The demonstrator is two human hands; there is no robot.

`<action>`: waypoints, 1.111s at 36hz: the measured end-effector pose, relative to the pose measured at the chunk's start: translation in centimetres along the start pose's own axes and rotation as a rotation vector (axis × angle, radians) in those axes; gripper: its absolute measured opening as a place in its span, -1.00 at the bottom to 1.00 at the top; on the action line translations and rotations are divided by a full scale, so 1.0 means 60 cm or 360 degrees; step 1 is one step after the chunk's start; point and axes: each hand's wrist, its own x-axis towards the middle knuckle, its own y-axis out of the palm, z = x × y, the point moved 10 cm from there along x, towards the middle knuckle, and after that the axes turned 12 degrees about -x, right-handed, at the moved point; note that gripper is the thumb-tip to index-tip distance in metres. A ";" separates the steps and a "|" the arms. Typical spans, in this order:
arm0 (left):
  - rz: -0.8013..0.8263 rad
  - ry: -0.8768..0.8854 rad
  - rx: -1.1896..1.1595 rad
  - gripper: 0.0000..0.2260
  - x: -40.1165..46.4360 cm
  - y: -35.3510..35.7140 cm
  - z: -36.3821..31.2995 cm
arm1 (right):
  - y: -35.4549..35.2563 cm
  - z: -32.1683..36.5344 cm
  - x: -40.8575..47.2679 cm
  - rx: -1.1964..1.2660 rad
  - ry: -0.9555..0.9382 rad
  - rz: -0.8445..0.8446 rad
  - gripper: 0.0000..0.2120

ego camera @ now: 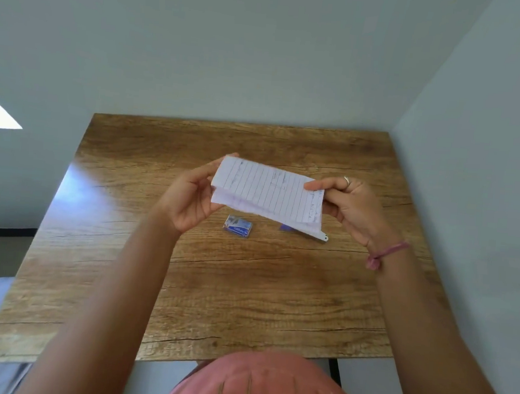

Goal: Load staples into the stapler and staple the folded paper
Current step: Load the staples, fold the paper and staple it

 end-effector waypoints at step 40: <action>-0.0556 0.0109 -0.0176 -0.69 -0.018 0.062 0.158 | -0.043 0.083 -0.026 -0.0954 -0.0632 -0.0731 -0.79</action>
